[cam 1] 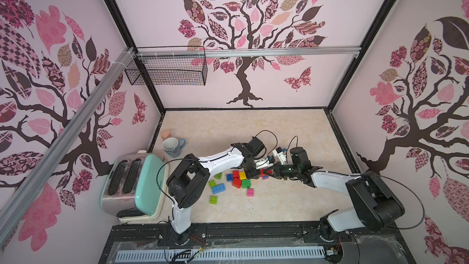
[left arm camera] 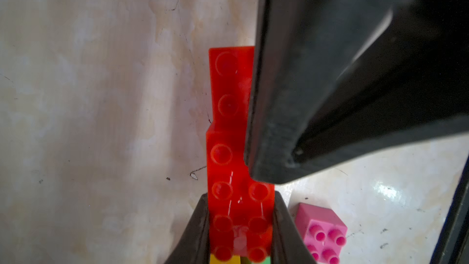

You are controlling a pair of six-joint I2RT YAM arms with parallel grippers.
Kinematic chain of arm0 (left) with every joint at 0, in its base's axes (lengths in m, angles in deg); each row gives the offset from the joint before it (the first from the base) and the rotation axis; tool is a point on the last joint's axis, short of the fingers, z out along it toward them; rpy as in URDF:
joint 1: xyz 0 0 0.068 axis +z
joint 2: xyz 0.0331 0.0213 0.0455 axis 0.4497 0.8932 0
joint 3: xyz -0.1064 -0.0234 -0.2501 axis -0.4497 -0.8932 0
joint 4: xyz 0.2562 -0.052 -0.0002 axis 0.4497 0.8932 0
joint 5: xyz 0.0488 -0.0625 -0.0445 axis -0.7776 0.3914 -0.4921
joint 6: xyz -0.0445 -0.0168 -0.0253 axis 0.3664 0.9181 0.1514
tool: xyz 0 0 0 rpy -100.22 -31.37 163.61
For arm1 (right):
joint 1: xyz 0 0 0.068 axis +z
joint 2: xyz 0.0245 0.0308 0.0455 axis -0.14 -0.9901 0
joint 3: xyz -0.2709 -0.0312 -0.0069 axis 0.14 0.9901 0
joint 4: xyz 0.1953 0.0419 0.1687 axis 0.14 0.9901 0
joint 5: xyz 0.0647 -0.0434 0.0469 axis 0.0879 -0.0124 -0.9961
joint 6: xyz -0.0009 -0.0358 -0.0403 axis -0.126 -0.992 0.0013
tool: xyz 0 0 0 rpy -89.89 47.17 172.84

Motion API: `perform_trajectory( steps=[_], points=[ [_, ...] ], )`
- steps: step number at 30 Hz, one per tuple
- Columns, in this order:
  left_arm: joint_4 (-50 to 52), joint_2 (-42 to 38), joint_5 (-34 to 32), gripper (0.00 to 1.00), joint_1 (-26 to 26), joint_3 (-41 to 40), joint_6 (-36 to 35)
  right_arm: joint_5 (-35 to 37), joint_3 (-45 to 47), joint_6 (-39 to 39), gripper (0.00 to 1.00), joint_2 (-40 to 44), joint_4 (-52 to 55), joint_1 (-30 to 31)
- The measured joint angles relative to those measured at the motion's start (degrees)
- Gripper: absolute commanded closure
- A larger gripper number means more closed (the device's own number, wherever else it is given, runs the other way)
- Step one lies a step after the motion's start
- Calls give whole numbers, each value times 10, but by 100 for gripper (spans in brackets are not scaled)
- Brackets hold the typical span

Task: Assemble the number 4 with lego
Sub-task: Assemble the lego brick with the lego brick.

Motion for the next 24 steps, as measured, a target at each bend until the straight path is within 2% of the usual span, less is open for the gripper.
perform_trajectory(
  steps=[9,18,24],
  points=[
    [22,8,5,100,3,17,0,33,-37,-8,100,-21,49,-1],
    [21,8,18,100,2,17,2,19,-20,-7,100,-11,28,-1],
    [27,8,20,100,-2,17,3,0,7,26,100,-5,-15,-4]
  ],
)
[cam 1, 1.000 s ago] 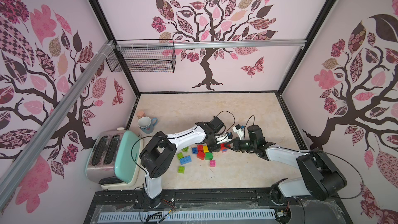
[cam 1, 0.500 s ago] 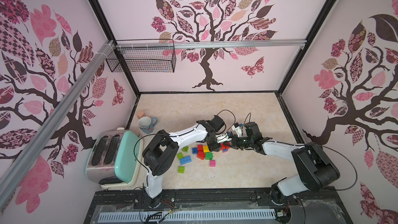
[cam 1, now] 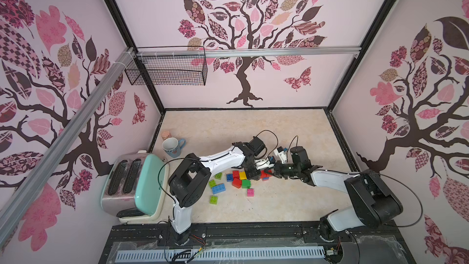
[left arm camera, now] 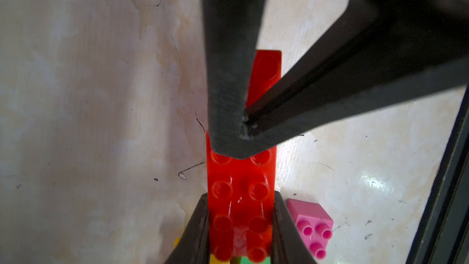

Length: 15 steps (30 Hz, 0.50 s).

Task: Assemble the number 4 with lego
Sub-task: Assemble the lego brick with the lego brick.

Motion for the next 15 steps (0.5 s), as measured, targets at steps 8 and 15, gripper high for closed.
perform_trajectory(
  steps=[8,15],
  points=[
    [2,3,-3,100,-1,0,-1,-14,3,16,100,-5,-10,-2],
    [1,3,-5,100,-5,0,-3,-50,9,21,100,-6,-32,-2]
  ],
)
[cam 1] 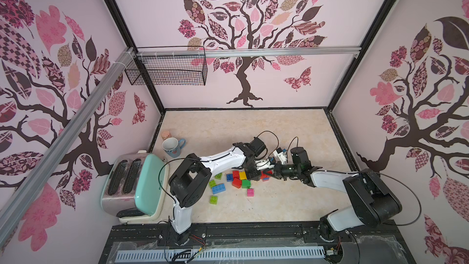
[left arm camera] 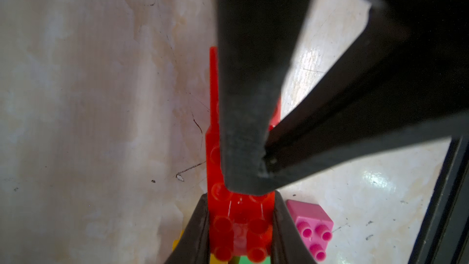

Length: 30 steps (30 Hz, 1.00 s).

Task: Assemble the number 4 with lego
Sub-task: Assemble the lego brick with the lego brick.

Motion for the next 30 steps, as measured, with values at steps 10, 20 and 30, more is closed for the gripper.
perform_trajectory(
  steps=[10,20,30],
  points=[
    [-1,2,0,100,-1,0,0,-3,-12,-8,100,-18,33,2],
    [-2,2,0,98,0,2,12,6,-42,-15,100,-22,104,-2],
    [0,3,-24,63,-6,9,29,14,-39,-7,100,-18,104,-8]
  ],
)
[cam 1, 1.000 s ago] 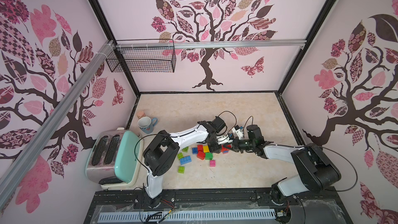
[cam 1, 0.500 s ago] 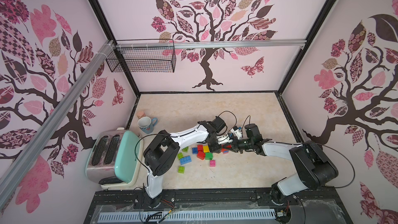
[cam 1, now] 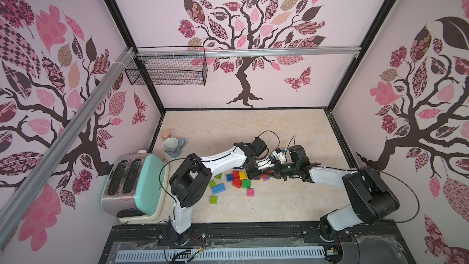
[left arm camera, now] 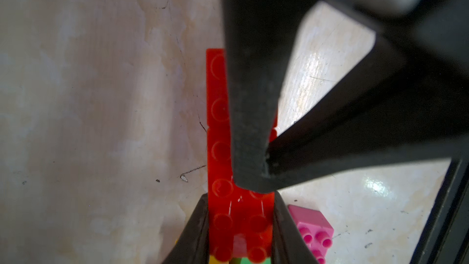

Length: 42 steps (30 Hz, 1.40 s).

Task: Assemble the number 4 with lego
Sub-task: Assemble the lego brick with the lego brick, then pick up the lego brick from the center of the board.

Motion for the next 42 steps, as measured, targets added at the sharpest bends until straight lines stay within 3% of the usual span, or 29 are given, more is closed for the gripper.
perform_trajectory(
  steps=[8,12,16,18,23,32,37,42],
  points=[
    [-5,-8,-21,46,-7,-1,10,5,3,0,100,2,3,-1],
    [-41,-76,-14,37,-4,-35,34,8,3,-3,100,5,4,0],
    [-99,-196,-24,17,17,-92,79,8,2,-10,100,5,4,0],
    [-136,-256,-48,2,29,-119,107,8,2,-13,100,5,4,0],
    [-207,-354,-134,2,36,-170,174,9,2,-17,100,7,3,0],
    [-247,-367,-316,2,37,-196,311,8,2,-20,100,7,2,0],
    [-247,-378,-381,2,37,-196,368,9,2,-20,94,9,3,-1],
    [-247,-381,-412,2,36,-196,387,20,1,-20,80,26,14,-2]
  ],
)
